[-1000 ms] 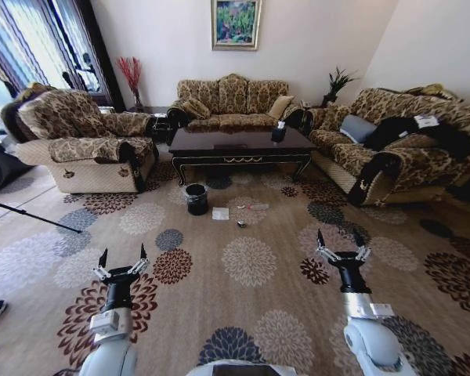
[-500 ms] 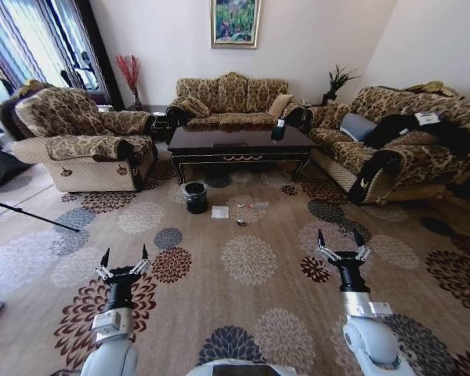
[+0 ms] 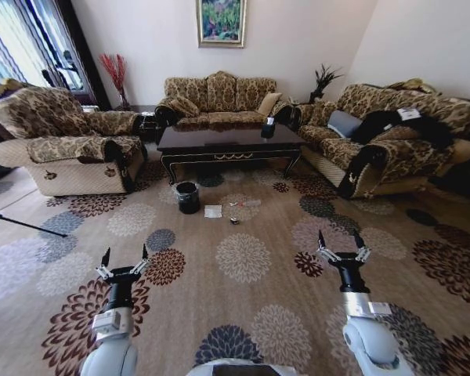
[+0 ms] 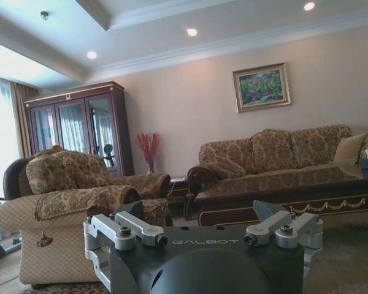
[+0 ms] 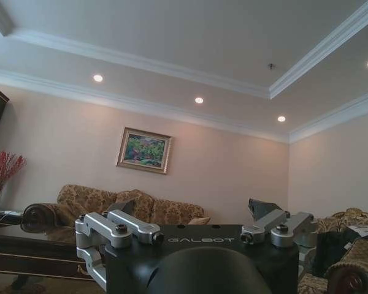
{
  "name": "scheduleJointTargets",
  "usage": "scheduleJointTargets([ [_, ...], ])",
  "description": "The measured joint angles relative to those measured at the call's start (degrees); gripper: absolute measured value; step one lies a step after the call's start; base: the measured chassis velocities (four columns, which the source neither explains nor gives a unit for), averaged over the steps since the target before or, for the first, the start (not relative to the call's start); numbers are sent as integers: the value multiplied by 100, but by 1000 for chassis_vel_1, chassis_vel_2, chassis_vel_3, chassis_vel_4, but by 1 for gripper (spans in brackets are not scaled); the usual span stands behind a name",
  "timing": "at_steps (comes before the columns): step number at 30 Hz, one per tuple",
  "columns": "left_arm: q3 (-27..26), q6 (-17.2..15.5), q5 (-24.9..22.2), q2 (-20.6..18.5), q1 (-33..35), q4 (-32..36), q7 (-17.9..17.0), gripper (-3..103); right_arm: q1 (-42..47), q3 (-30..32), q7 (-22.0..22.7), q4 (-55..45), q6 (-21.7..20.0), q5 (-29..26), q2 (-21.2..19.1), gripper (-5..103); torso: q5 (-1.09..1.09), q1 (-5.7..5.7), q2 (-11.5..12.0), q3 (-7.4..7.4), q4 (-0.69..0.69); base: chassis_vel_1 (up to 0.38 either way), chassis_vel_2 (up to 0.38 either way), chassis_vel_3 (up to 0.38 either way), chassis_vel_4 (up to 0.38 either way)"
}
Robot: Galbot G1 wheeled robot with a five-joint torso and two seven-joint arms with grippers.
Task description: Move to the front of the table and pick up the trash from the floor, then place it into the trash bin.
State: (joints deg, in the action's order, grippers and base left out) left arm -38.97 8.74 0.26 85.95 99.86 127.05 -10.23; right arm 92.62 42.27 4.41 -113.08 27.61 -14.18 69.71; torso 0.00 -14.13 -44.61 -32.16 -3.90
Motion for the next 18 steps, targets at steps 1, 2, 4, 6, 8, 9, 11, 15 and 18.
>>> scheduleJointTargets([
  [1,1,9,2,0,-2,-6,0,100,3,0,0,11,4,4,0,100,0,19,42,23,-2,0,0,0,0],
  [2,1,12,3,0,-4,-7,1,100,3,0,0,14,5,5,0,100,0,34,74,40,-2,0,0,0,0],
  [4,1,14,3,0,-5,-9,2,100,3,0,0,17,6,8,1,100,0,44,101,56,-2,0,0,0,0],
  [6,0,21,3,1,-8,-13,4,100,0,0,0,24,8,11,3,100,0,68,162,93,-1,0,0,0,0],
  [8,-2,30,7,0,-9,-24,6,100,-9,0,1,33,9,12,4,100,0,97,229,131,0,0,0,0,0],
  [9,-2,30,7,0,-9,-24,6,100,-9,0,1,33,9,12,4,100,0,97,229,131,0,0,0,0,0],
  [11,-3,38,16,3,-15,-38,8,100,-18,-1,1,45,10,12,5,100,0,126,300,174,-1,0,0,0,0],
  [15,1,45,29,9,-26,-62,21,100,-29,-2,1,66,13,11,3,100,0,164,396,232,-1,0,0,0,0],
  [18,10,47,29,13,-31,-73,27,100,-42,-2,2,80,15,10,3,100,0,208,502,295,-1,0,0,0,0],
])
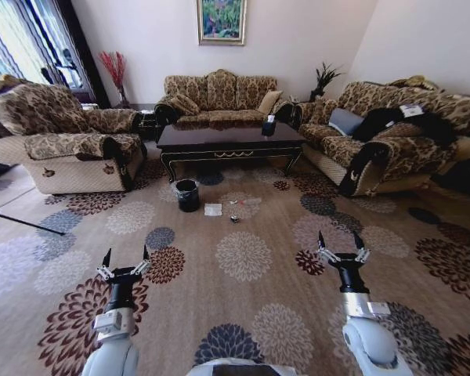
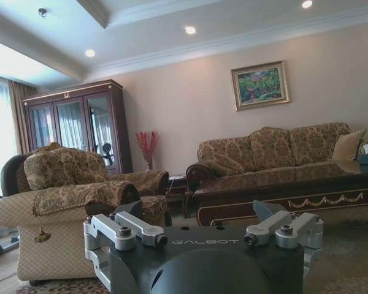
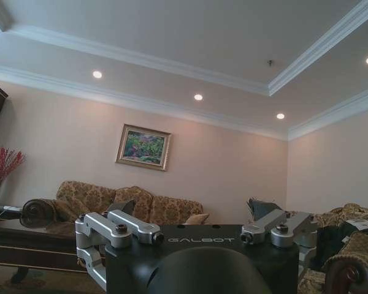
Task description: Move to the front of the table and pick up the trash from the floor, then place it into the trash bin.
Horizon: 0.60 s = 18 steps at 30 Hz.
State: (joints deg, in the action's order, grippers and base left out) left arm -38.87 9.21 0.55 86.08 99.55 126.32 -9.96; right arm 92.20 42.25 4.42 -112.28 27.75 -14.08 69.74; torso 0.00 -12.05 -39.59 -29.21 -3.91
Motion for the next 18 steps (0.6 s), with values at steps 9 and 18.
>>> scheduleJointTargets([
  [9,13,-22,-24,3,-13,37,3,100,-31,1,1,10,1,-9,-3,100,0,94,219,125,0,0,0,0,0],
  [18,24,-97,-182,-5,-1,85,3,100,-36,-2,1,23,1,-9,5,100,0,180,420,240,0,0,0,0,0],
])
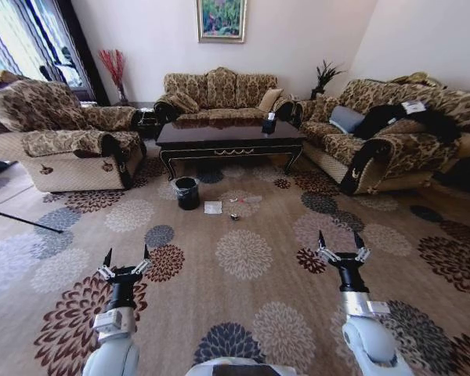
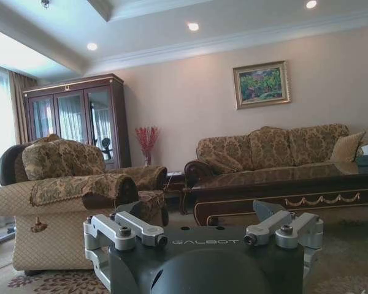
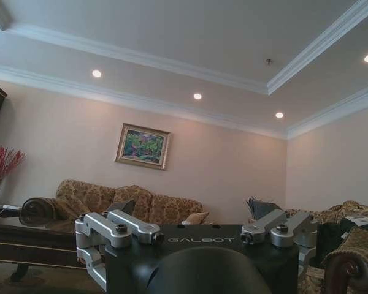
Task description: Move to the front of the table and pick up the trash from the floor, then place it into the trash bin.
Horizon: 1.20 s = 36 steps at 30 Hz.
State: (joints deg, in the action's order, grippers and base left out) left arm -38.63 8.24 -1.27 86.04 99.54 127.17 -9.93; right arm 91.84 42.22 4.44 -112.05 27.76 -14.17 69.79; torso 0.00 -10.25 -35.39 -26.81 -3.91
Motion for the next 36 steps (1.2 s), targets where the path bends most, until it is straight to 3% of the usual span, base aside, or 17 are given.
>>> scheduleJointTargets([
  [18,-55,-51,-98,-10,6,498,15,100,25,73,16,-300,-7,-9,-82,100,0,175,441,265,0,0,0,0,0],
  [36,-44,-27,-86,-20,85,464,16,100,106,85,3,-301,18,33,-60,100,0,336,859,527,0,0,0,0,0],
])
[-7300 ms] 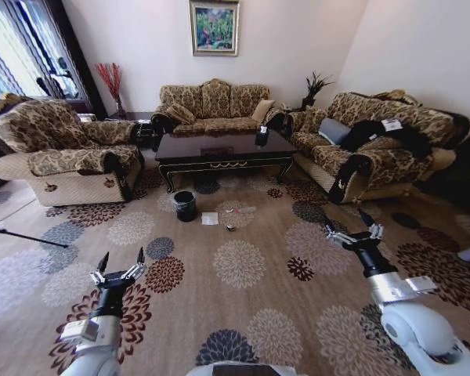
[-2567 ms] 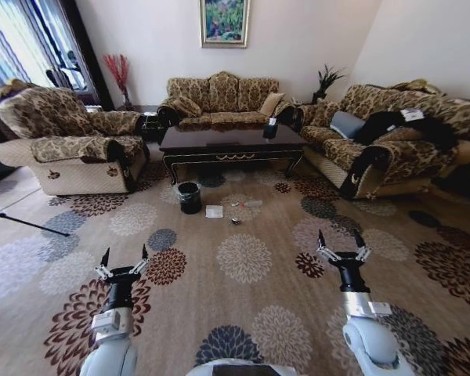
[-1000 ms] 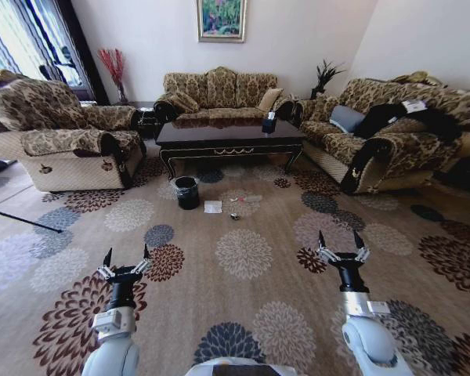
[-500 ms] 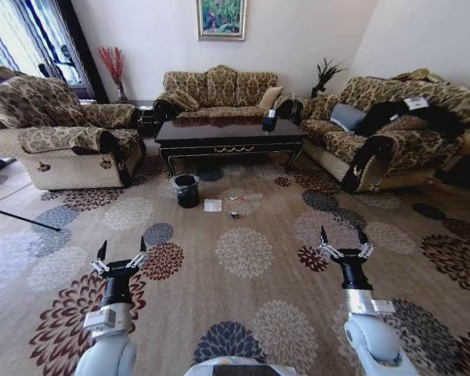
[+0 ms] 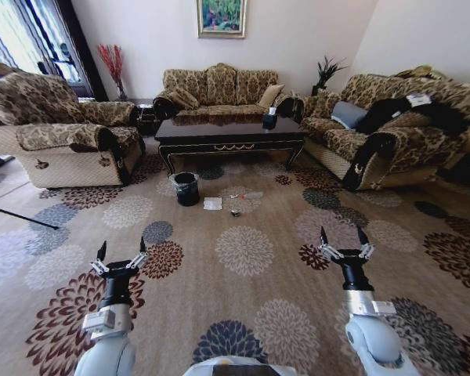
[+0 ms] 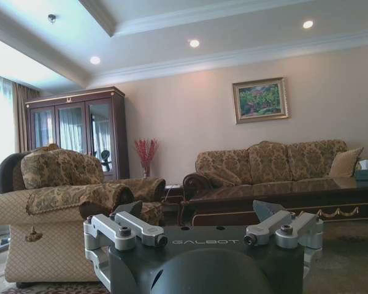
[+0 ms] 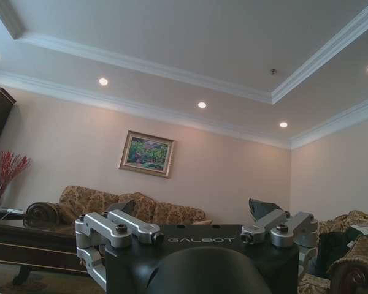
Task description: Move to the front of the table and pick up the trash from the floor, then place it into the trash bin.
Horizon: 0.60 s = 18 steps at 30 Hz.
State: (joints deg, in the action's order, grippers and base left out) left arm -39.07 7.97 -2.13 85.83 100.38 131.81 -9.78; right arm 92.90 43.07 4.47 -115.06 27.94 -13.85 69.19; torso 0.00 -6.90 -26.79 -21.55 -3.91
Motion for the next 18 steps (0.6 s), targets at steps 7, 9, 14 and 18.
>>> scheduleJointTargets([
  [7,-5,7,4,-15,30,11,6,100,12,0,-2,-26,5,-1,3,100,0,52,142,88,0,0,0,0,0],
  [9,-8,10,4,-20,46,18,11,100,27,9,-3,-29,16,-1,9,100,0,74,200,124,0,0,0,0,0],
  [14,-7,12,9,-23,80,32,21,100,51,25,-3,-31,37,0,31,100,0,114,316,199,0,0,0,0,0],
  [18,-8,13,12,-27,91,45,24,100,56,25,2,-32,41,4,48,100,0,142,392,249,0,0,0,0,0],
])
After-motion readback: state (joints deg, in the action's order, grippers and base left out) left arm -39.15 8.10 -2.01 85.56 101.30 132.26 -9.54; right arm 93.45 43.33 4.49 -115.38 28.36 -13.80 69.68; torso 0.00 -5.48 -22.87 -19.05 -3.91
